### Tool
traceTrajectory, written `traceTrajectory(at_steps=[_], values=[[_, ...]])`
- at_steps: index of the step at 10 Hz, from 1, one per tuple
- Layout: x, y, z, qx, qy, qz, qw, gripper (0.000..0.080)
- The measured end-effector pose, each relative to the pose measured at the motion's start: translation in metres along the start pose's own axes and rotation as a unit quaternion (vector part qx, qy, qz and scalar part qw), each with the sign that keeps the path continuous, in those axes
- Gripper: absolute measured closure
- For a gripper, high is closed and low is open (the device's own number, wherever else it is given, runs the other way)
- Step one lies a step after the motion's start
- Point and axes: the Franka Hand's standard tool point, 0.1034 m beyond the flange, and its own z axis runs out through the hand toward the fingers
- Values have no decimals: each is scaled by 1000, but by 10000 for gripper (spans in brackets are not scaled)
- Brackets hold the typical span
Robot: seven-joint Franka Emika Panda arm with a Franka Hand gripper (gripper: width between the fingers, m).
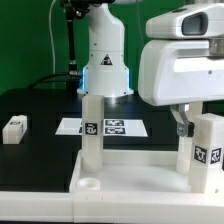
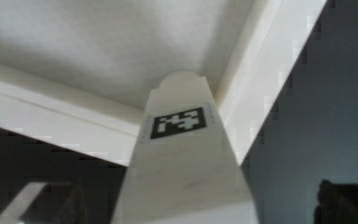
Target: Assemble desk
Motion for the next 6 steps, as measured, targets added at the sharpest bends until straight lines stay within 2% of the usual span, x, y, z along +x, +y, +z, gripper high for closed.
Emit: traceTrajectory(at_steps=[2, 3, 4, 6], values=[[0, 0, 0, 0, 0, 3, 1000, 408], [0, 0, 0, 0, 0, 5, 1000, 408], [0, 0, 0, 0, 0, 16, 1000, 512], [0, 0, 0, 0, 0, 65, 998, 512]])
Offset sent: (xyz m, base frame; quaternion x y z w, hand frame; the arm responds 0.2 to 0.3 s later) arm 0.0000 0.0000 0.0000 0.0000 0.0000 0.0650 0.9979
